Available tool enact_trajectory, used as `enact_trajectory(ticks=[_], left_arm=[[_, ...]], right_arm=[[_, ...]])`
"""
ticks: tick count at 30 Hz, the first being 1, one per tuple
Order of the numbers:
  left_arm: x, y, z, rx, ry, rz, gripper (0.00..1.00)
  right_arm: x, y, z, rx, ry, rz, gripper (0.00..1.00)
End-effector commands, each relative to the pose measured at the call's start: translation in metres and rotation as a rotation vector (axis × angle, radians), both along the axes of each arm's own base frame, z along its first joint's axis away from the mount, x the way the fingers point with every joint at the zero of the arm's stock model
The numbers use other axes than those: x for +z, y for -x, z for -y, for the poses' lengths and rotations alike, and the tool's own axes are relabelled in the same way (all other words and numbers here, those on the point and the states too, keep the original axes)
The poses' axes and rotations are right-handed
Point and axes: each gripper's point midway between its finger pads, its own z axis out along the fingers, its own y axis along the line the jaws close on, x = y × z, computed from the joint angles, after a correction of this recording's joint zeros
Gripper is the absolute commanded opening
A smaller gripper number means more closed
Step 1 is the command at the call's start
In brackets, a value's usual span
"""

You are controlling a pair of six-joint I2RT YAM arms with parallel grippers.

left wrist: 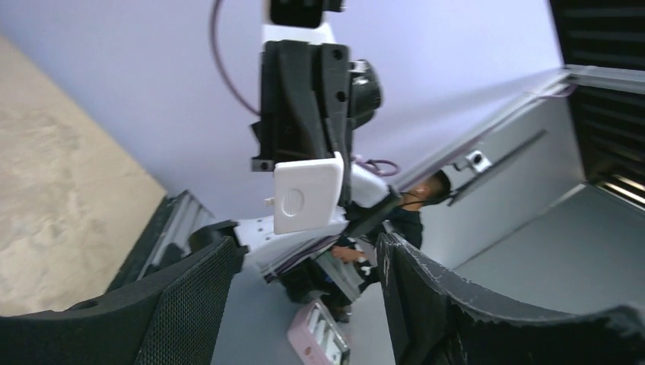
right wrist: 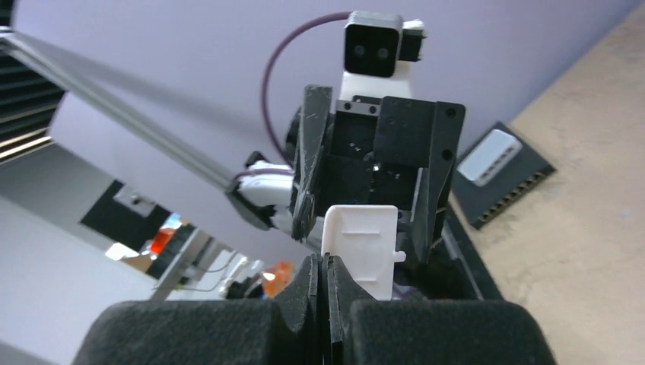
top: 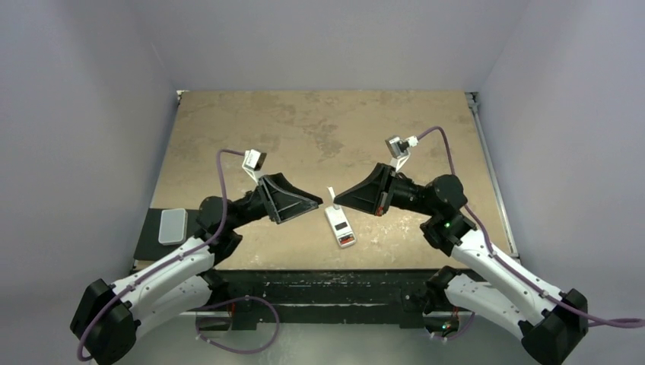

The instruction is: Load the batteries into the remote control

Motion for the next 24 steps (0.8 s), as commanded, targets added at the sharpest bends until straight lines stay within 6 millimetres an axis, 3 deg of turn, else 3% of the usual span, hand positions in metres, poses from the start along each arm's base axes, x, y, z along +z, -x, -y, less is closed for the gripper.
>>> enact_trajectory(ticks=[1,6,14,24], left_arm=[[0.048,0.032,-0.017,-0.124,0.219,0.102,0.67],[0.061,0.044,-0.025,-0.183,0.312,0.12,0.62],[0.072,0.053,-0.032,-0.228,0.371,0.148,0.57],[0.079,0.061,-0.038,-0.245,0.399,0.174,0.48]], right_arm=[[0.044,0.03,0.009,0.132,-0.179,0.064,0.0],[0.057,0.043,0.009,0.203,-0.28,0.076,0.0],[0.069,0.056,-0.014,0.288,-0.333,0.076,0.0],[0.077,0.054,-0.016,0.276,-0.363,0.064,0.0]])
